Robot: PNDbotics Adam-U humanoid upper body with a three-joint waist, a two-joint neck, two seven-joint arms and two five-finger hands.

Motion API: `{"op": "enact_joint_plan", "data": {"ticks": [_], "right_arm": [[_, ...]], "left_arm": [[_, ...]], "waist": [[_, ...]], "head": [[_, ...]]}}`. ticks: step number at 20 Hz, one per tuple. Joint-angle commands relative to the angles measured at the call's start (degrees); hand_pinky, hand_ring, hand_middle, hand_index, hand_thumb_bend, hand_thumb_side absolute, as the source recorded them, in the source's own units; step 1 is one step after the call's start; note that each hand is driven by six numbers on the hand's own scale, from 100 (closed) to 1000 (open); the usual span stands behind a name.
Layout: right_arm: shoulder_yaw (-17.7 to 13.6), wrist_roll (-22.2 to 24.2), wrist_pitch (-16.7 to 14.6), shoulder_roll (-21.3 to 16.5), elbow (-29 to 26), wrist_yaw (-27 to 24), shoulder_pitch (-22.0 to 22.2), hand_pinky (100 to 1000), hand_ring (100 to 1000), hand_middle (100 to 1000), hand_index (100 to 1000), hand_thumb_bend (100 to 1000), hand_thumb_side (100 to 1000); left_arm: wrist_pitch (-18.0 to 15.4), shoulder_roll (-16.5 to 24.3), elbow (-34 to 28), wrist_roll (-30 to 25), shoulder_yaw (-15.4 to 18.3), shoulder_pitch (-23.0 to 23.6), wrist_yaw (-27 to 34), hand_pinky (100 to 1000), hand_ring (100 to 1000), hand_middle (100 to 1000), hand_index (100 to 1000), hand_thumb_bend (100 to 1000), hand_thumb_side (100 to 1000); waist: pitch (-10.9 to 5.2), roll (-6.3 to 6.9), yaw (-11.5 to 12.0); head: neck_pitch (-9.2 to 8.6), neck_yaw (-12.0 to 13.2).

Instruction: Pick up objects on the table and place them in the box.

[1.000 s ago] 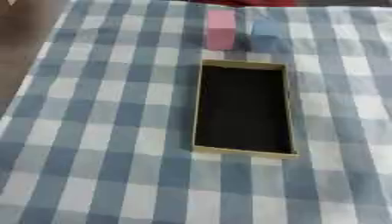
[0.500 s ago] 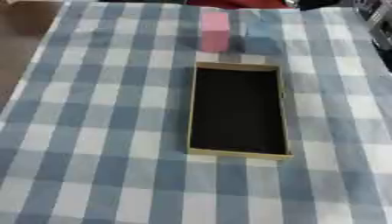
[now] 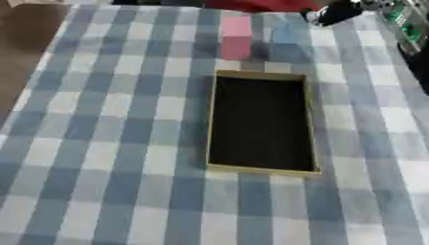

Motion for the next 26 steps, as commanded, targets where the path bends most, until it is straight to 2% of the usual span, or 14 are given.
{"op": "enact_joint_plan", "data": {"ticks": [1, 6, 12, 13, 15, 18, 19, 20, 21, 26], "right_arm": [[-1.1, 5.1, 0.9, -0.3, -1.7, 0.9, -1.8, 925, 934, 905, 937, 150, 566], [-1.7, 7.8, 2.6, 0.6, -1.5, 1.3, -2.3, 929, 942, 926, 959, 126, 496], [-1.9, 8.4, 4.1, 1.4, -0.9, 2.5, -2.6, 935, 947, 952, 1000, 152, 519], [-1.9, 8.5, 4.1, 1.5, -0.8, 2.8, -2.6, 938, 951, 962, 1000, 172, 557], [-1.8, 9.7, 4.0, 1.7, -0.4, 3.0, -2.6, 940, 952, 965, 1000, 219, 429], [-1.8, 12.3, 3.8, 1.5, -0.4, 2.4, -2.6, 940, 953, 967, 1000, 256, 325], [-1.8, 13.2, 3.8, 1.3, -0.5, 2.1, -2.6, 940, 953, 967, 1000, 256, 325], [-1.6, 14.1, 3.8, 0.9, -0.8, 1.9, -2.6, 943, 958, 972, 1000, 290, 384], [-1.3, 14.8, 3.7, 0.4, -1.2, 1.7, -2.5, 944, 958, 973, 1000, 296, 401], [0.5, 18.5, 2.7, -2.5, -4.6, -1.9, -1.7, 943, 957, 970, 1000, 279, 421]], "left_arm": [[-0.1, 0.6, -0.9, -0.2, 0.7, 0.0, -0.1, 662, 647, 533, 694, 100, 375], [-0.2, 0.5, -0.9, -0.4, 0.7, -0.1, 0.0, 662, 647, 532, 694, 100, 375], [-0.1, 0.3, -0.9, -0.7, 0.6, -0.1, -0.1, 662, 646, 524, 693, 100, 374], [-0.1, 0.3, -0.9, -0.7, 0.6, -0.1, -0.1, 662, 646, 521, 692, 100, 373], [0.0, 0.2, -0.9, -0.8, 0.7, -0.1, -0.2, 662, 646, 519, 691, 100, 373], [0.1, 0.2, -0.9, -1.0, 0.7, -0.1, -0.4, 663, 646, 518, 691, 100, 376], [0.2, 0.2, -0.9, -1.1, 0.6, -0.1, -0.4, 663, 646, 518, 691, 100, 376], [0.2, 0.2, -0.9, -1.2, 0.6, -0.1, -0.5, 663, 646, 518, 691, 100, 376], [0.3, 0.2, -0.9, -1.3, 0.6, 0.0, -0.6, 663, 646, 518, 691, 100, 376], [0.5, 0.3, -0.9, -1.4, 0.6, -0.1, -1.0, 663, 646, 517, 689, 100, 379]], "waist": [[-1.44, 0.07, 0.2], [-1.49, -0.04, 0.1], [-1.36, -0.11, 0.2], [-1.33, -0.13, 0.2], [-1.30, -0.19, 0.2], [-1.26, -0.33, 0.0], [-1.26, -0.37, 0.0], [-1.26, -0.45, 0.0], [-1.27, -0.54, 0.0], [-1.14, -0.96, -0.2]], "head": [[-0.41, 0.0], [-0.44, 0.0], [-0.42, 0.0], [-0.45, -0.1], [-0.49, -0.1], [-0.64, 0.0], [-0.66, 0.1], [-0.69, 0.1], [-0.74, 0.1], [-1.62, 0.1]]}}
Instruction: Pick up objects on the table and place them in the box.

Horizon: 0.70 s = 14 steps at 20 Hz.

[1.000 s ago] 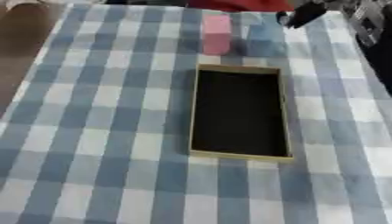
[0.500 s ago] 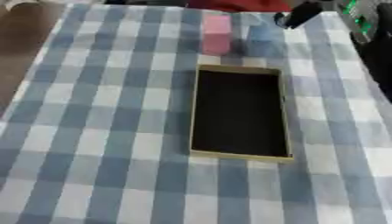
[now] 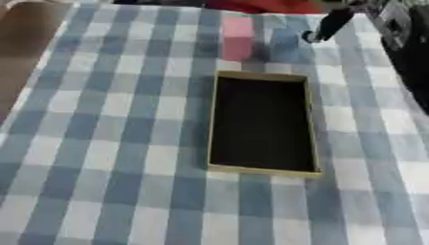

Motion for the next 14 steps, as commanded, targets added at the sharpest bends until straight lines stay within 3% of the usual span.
{"op": "enact_joint_plan", "data": {"ticks": [1, 7, 14], "right_arm": [[0.5, 1.8, 0.0, -3.1, -3.0, -2.7, -0.7, 942, 955, 967, 1000, 268, 427], [1.0, 5.1, 1.7, -3.9, -4.4, -8.2, -0.9, 938, 948, 956, 1000, 228, 503], [2.0, 7.9, 2.6, -4.0, -5.2, -11.8, -1.7, 935, 947, 953, 1000, 182, 511]], "left_arm": [[0.1, 0.8, -0.9, -0.2, 0.6, -0.1, -0.5, 663, 646, 518, 688, 100, 377], [0.2, 0.8, -0.9, -0.3, 0.6, 0.1, -0.9, 663, 646, 516, 686, 100, 377], [0.4, 0.7, -0.9, -0.6, 0.5, -0.1, -1.2, 664, 646, 517, 687, 100, 383]], "waist": [[-1.02, 0.20, -0.1], [-0.98, 0.13, -0.3], [-0.77, -0.25, -0.4]], "head": [[-1.24, 0.0], [-1.81, 0.0], [-1.96, -0.1]]}}
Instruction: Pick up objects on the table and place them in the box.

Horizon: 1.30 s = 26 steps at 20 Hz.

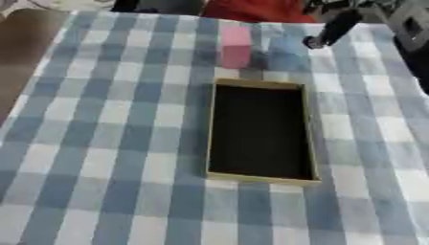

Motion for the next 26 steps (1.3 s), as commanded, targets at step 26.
{"op": "enact_joint_plan", "data": {"ticks": [26], "right_arm": [[1.6, -0.8, -0.9, 0.7, -0.8, 1.9, -2.7, 956, 972, 995, 1000, 265, 495]], "left_arm": [[1.0, -2.0, -0.9, -1.3, -0.4, -1.1, -2.3, 667, 644, 513, 687, 100, 407]], "waist": [[2.44, -0.15, 1.2]], "head": [[-2.06, -1.5]]}}
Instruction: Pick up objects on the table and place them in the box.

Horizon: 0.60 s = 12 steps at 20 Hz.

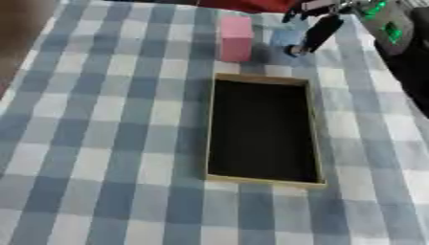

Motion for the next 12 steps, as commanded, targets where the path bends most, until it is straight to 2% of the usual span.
{"op": "enact_joint_plan", "data": {"ticks": [1, 12], "right_arm": [[-0.4, -0.5, -0.1, -0.7, -0.2, 1.7, -1.7, 956, 972, 994, 1000, 263, 494], [-1.5, -2.3, 0.0, 0.4, 2.4, 5.4, -2.1, 951, 971, 988, 1000, 273, 489]], "left_arm": [[0.1, 0.2, -0.9, -0.2, 0.0, -0.2, -0.3, 667, 645, 513, 687, 100, 409], [0.3, -1.1, -0.9, -0.8, -0.3, -0.6, -1.0, 668, 644, 512, 676, 100, 417]], "waist": [[-0.82, 0.20, 0.2], [0.47, 0.30, 0.5]], "head": [[-1.12, -0.4], [-2.10, -0.9]]}}
